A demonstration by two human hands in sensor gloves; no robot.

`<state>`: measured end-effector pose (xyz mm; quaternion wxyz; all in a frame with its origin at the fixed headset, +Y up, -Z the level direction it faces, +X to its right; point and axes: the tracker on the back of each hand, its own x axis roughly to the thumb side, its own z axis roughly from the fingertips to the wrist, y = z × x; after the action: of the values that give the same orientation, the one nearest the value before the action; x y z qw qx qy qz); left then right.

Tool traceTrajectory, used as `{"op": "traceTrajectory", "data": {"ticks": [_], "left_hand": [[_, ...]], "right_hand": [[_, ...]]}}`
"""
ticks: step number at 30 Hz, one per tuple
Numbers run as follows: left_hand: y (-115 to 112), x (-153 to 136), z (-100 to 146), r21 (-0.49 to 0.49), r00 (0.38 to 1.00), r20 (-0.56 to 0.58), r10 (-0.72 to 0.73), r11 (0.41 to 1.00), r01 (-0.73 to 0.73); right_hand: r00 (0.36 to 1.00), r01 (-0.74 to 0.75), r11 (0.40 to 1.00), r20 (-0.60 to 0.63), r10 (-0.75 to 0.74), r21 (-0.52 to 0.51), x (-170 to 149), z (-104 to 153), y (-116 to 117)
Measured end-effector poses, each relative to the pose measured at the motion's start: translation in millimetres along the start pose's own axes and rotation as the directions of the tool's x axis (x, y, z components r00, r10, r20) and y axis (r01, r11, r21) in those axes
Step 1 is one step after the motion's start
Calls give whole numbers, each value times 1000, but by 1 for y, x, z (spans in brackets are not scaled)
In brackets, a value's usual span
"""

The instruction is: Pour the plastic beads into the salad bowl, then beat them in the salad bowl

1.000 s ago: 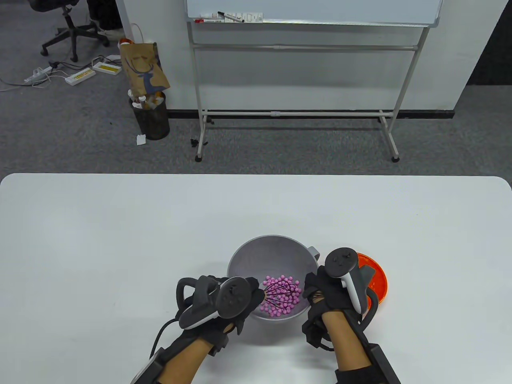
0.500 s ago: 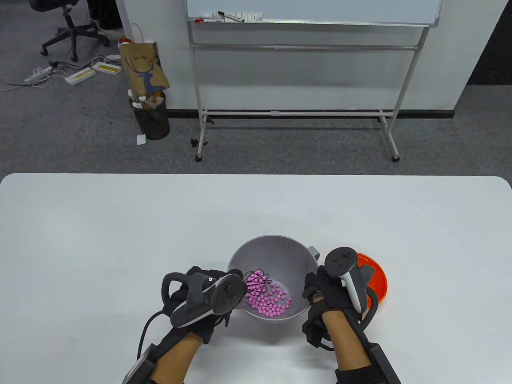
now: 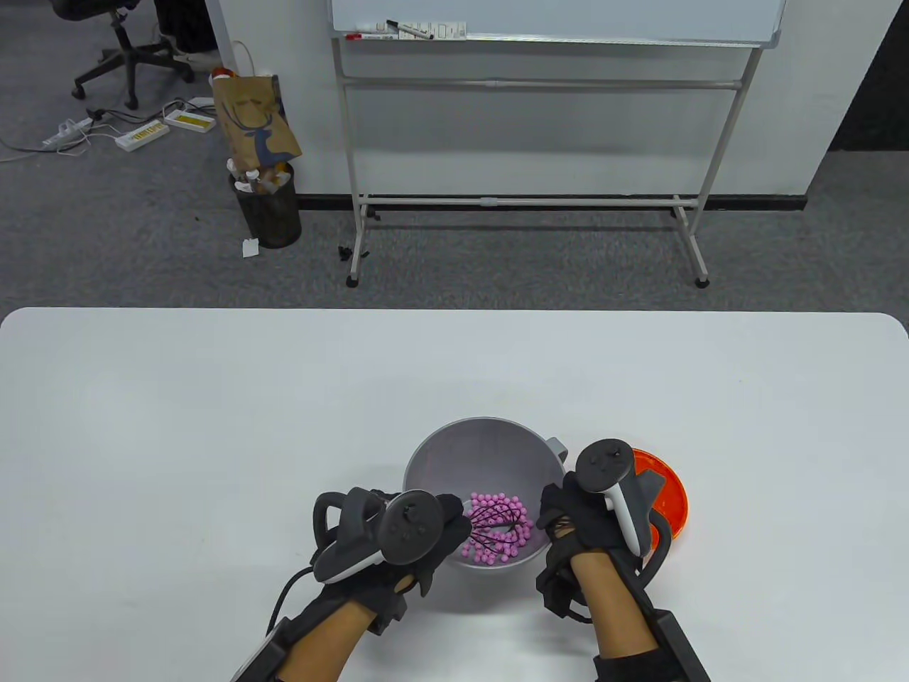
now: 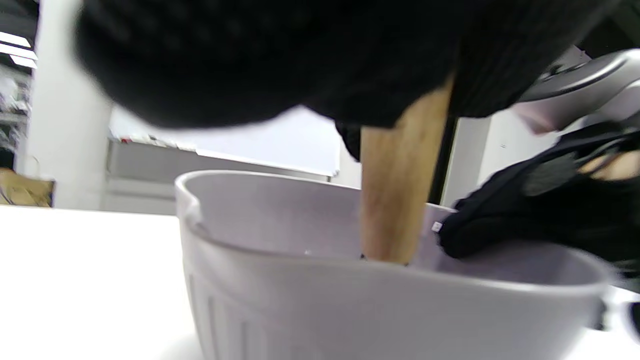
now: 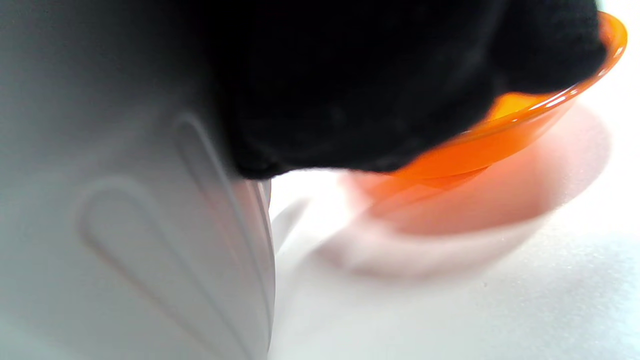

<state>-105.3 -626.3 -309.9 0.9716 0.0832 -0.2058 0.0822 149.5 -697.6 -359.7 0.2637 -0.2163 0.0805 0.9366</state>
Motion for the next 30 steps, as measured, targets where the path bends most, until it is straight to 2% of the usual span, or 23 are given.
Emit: {"op": "traceTrajectory", "data": {"ticks": [3, 7, 10, 15, 17, 19, 22, 25, 28, 30], "left_hand": [[-3, -7, -1, 58, 999, -30, -20, 998, 21], [-5, -18, -4, 54, 994, -71, -81, 995, 85], [3, -25, -3, 55, 991, -102, -89, 994, 95], [14, -22, -1, -21, 988, -89, -128, 992, 126], [20, -18, 1, -82, 989, -65, -132, 989, 127], [25, -15, 2, -116, 994, -40, -99, 989, 94], [27, -13, 3, -185, 999, 9, 32, 982, -30], [19, -11, 2, -173, 998, 8, 65, 983, -62], [11, -11, 0, -133, 993, 3, 117, 984, -116], [6, -12, 0, -87, 995, -11, 99, 991, -100]], "right_hand": [[1000, 1, 1000, 0, -1, 0, 0, 0, 0], [1000, 1, 1000, 0, -1, 1, 0, 0, 0], [1000, 1, 1000, -1, -1, 1, 0, 0, 0], [1000, 0, 1000, -1, 0, 0, 0, 0, 0], [1000, 3, 1000, -1, -3, 0, 0, 0, 0], [1000, 3, 1000, -1, -3, 1, 0, 0, 0], [1000, 3, 1000, -2, -3, 0, 0, 0, 0], [1000, 3, 1000, -3, -3, 1, 0, 0, 1], [1000, 3, 1000, -3, -3, 0, 0, 0, 1], [1000, 3, 1000, -3, -3, 0, 0, 0, 0]]}}
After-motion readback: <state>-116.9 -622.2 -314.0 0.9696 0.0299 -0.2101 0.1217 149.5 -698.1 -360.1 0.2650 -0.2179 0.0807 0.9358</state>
